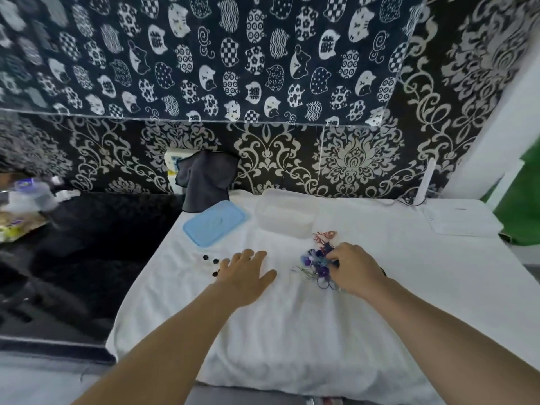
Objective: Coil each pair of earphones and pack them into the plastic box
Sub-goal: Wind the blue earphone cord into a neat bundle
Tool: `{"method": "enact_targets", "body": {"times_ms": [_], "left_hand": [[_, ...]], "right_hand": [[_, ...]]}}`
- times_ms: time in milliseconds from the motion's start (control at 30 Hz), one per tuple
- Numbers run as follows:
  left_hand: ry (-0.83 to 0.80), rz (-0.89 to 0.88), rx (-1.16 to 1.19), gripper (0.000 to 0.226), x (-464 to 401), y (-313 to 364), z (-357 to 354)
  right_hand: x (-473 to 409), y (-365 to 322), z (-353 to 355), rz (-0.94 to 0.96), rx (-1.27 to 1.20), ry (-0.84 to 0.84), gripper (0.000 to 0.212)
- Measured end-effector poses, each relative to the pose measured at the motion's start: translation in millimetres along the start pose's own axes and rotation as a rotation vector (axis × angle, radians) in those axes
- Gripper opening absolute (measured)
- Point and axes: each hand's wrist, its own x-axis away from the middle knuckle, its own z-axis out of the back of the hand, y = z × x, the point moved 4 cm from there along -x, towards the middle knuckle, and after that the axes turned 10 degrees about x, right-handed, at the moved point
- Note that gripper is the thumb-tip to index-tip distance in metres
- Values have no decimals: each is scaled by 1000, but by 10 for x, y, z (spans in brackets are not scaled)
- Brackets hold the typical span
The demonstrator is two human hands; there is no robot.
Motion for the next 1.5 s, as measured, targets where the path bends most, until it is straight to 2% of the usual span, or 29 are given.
{"method": "enact_targets", "body": {"times_ms": [67, 167, 300, 367, 533, 667, 767, 933, 1100, 1167, 1300, 1433, 1500], "left_hand": [[-2, -8, 10, 62, 109, -14, 23], [12, -20, 49, 62, 217, -20, 97], [26, -61, 121, 63, 429, 39, 186], [47, -88, 173, 63, 520, 100, 265], [66, -197, 415, 66, 770, 298, 396], [-56, -215, 810, 66, 914, 554, 402], [-107, -206, 938, 53, 979, 719, 379], [-128, -172, 1123, 30, 988, 910, 266], [-114, -167, 1254, 22, 939, 871, 84], [-68, -147, 1299, 21, 826, 749, 35], [44, -55, 1235, 19, 557, 428, 20], [89, -71, 1151, 19, 354, 192, 32], [114, -85, 1079, 17, 259, 86, 26]], "right_hand": [[89, -24, 37, -5, -98, 38, 15], [226, -75, 235, -77, -361, 204, 25], [456, -141, 490, -206, -653, 325, 12], [551, -150, 601, -285, -787, 349, 16], [818, -234, 778, -327, -1121, 299, 24], [1028, -312, 821, -288, -1330, 205, 25], [1086, -394, 810, -243, -1514, 111, 24], [1087, -413, 759, -153, -1576, -21, 24], [970, -535, 638, -81, -1668, -133, 12], [844, -611, 570, -55, -1711, -166, 15], [598, -686, 343, -139, -1675, -178, 29], [422, -813, 13, -160, -1569, -246, 10], [346, -891, -106, -143, -1482, -236, 9]]}}
